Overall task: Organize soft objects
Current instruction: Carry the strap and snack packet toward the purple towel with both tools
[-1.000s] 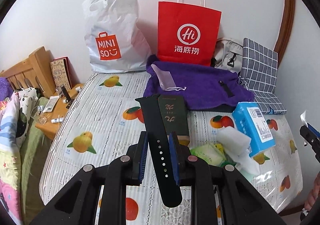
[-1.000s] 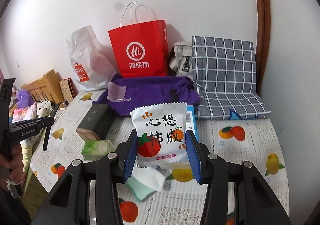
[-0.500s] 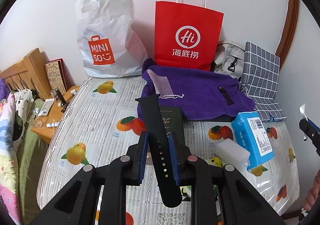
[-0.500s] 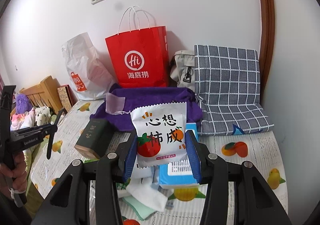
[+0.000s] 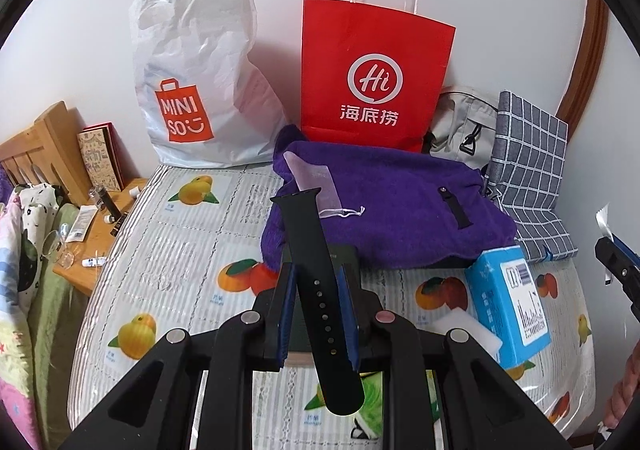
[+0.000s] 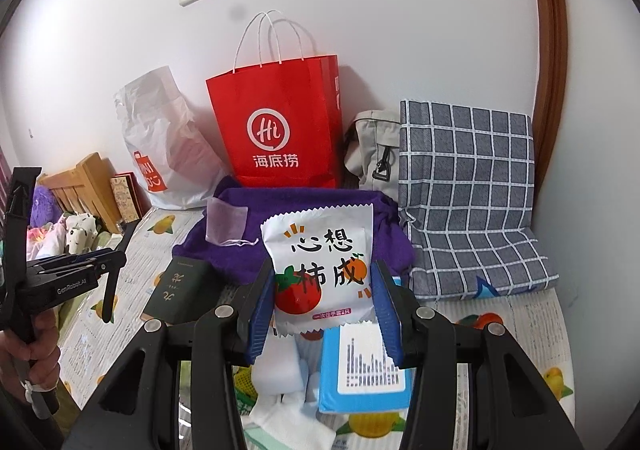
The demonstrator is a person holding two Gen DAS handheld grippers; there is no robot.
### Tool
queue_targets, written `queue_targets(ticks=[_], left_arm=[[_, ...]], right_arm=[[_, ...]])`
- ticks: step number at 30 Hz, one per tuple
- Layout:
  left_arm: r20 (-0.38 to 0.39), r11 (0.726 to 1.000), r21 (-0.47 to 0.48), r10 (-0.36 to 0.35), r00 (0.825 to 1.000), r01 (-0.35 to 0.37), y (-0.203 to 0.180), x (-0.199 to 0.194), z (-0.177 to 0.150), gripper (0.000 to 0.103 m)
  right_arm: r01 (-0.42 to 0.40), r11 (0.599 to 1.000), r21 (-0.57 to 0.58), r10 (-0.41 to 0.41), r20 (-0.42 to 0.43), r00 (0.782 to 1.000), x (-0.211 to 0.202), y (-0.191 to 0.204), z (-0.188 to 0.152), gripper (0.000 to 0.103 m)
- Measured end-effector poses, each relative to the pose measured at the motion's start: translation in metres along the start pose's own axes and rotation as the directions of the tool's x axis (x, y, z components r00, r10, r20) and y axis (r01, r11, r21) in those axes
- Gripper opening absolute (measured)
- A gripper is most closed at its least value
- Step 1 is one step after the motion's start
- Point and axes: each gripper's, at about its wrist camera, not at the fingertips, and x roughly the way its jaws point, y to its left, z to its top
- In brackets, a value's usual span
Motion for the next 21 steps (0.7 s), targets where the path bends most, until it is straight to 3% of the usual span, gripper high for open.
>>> queue_targets(ticks=[17,21], left_arm=[[-0.014,1.000,0.005,-0.006,1.000,0.006,-0.001,0.040,0.040,0.021],[-0.015,0.999,0.000,-0.039,0.999,0.039,-0.002,0.049,0.049,0.021]], right_arm=[[-0.007,1.000,0.020,0.008,-0.011,1.000,0.055,-0.011,0.027,0.046],[0.006,1.000,0.028,-0.005,-0.016,1.000,0.068,-0.021,0.032,0.046]])
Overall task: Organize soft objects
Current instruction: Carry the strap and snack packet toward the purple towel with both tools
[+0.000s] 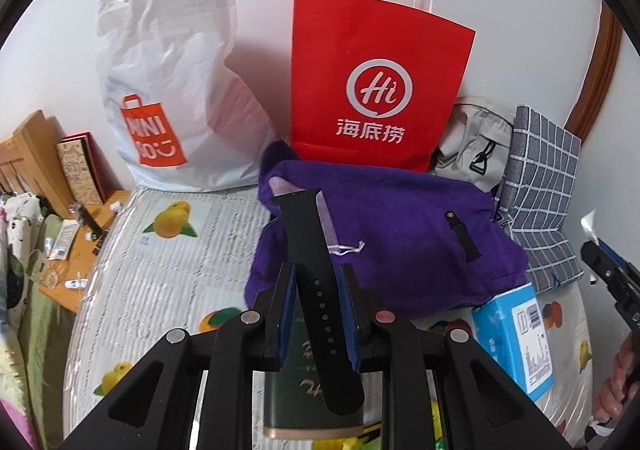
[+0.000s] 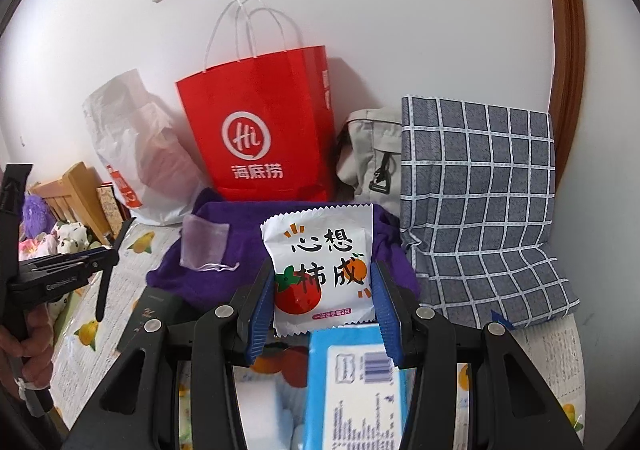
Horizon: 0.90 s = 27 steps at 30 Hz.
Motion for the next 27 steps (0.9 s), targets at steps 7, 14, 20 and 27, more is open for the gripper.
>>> queue_targets(ticks=[7,14,20,27], left_arm=[[-0.008,1.000,0.011,-0.013,1.000,0.013,-0.007,0.022,0.016,0.021],[-0.012,0.999,0.015,-0.028,1.000,0.028,-0.013,0.044,0.031,0.021],[-0.027,0.999,0.011,-0.034,0.999,0.034,-0.013,0.066,0.042,0.021],[-0.050,0.999,-0.003,-0.044,0.998,0.044,-0.008,0.092,0.047,0.021]], right_arm=[[0.002,1.000,0.007,-0.002,-0.013,1.000,0.026,-0.010,0.008,0.046],[-0.002,1.000,-0.018,0.001,-0.041,0.999,0.059,-0.011,0.015,0.046],[-0.031,0.999,-0.035,0.027,-0.097,0.995,0.092,-0.007,0.015,0.046],[-0.081,0.996,-0.023,0.076,-0.178,0.981,0.126,-0.004,0.012,0.046]])
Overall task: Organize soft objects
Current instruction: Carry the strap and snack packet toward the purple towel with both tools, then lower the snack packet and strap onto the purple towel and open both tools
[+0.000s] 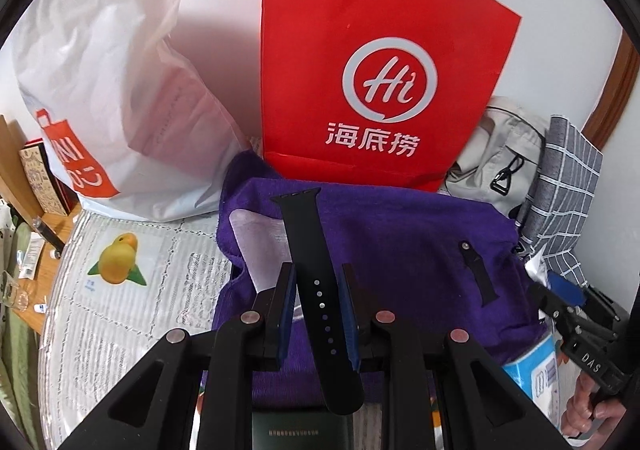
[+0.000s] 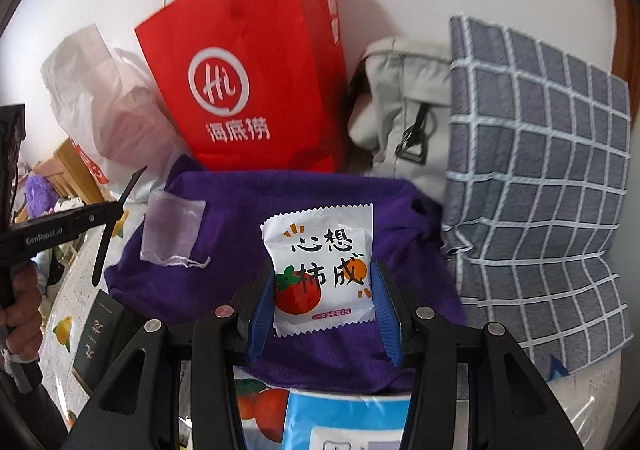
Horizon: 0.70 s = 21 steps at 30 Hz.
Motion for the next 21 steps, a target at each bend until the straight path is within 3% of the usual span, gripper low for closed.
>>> queue_targets(ticks=[10,21], left_arm=[[-0.061,1.000,0.001,-0.009,0.998,0.010,0.007,0.037,0.004,0.021],[-0.158,1.000,-0.014,-0.012,0.987,0.010,0.010,0.070,0.000,0.021]], right_arm=[[-0.029,0.999,-0.044,0.025,-0.095,0.995,0.038,0.003,-0.003,0.046],[-0.061,0.998,-0.002,0.060,-0.198,0.978,0.064,-0.008,-0.013,0.047]])
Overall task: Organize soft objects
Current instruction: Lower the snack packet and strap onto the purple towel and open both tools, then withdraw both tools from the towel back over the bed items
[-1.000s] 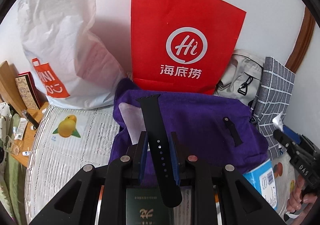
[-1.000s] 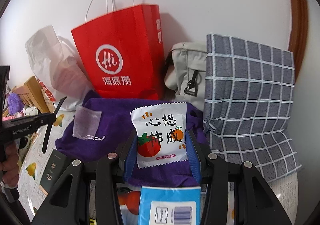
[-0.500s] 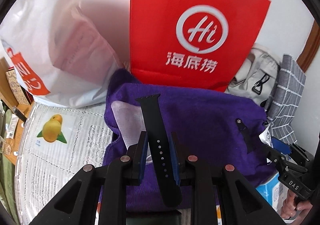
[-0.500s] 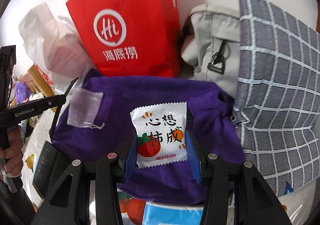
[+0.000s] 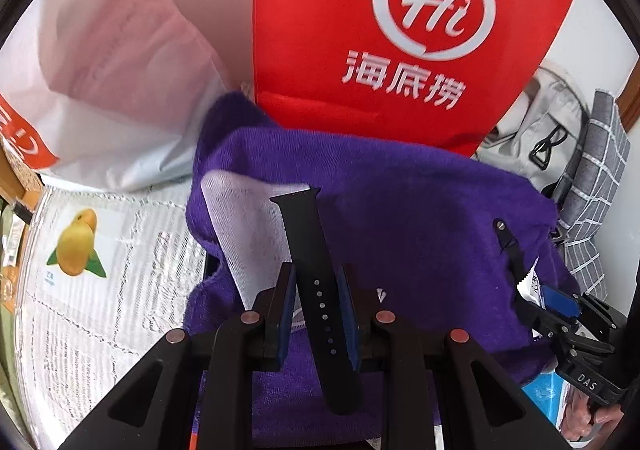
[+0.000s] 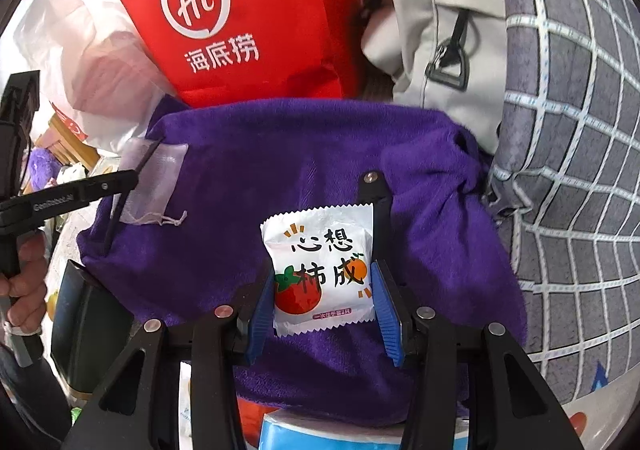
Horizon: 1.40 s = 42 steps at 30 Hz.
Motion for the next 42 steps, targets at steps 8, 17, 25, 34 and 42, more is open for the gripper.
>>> queue_targets(ticks=[8,17,25,34,42], left_arm=[[-0.035,1.000,0.008,0.012,0.999,-0.011,-0.008,0.014,0.002,0.021],[-0.073,1.000,0.010,0.020,0.997,-0.019,-0.013,0.024,0.001,0.022],[-0.034,0.995,0.073,0.064,0.997,-0.062,-0.033,0.006,-0.005,0.045],[0.053,0.982,0.141,0.122,0.991,-0.128,-0.046,-0.049,-0.039,0.052],[0.154,0.985,0.094,0.126,0.980,-0.142,-0.032,-0.118,-0.075,0.052]], right_arm=[[-0.017,1.000,-0.019,0.016,-0.056,0.998,0.011,0.005,-0.003,0.049],[-0.051,0.998,-0.022,0.051,-0.001,0.999,-0.004,0.006,-0.001,0.075],[0.009,1.000,-0.019,-0.006,0.154,0.988,-0.051,0.012,-0.002,0.075],[0.008,1.000,0.017,-0.011,0.202,0.979,-0.088,0.027,-0.025,0.075],[0.039,0.998,0.057,-0.048,0.172,0.984,-0.115,0.047,-0.072,0.075]])
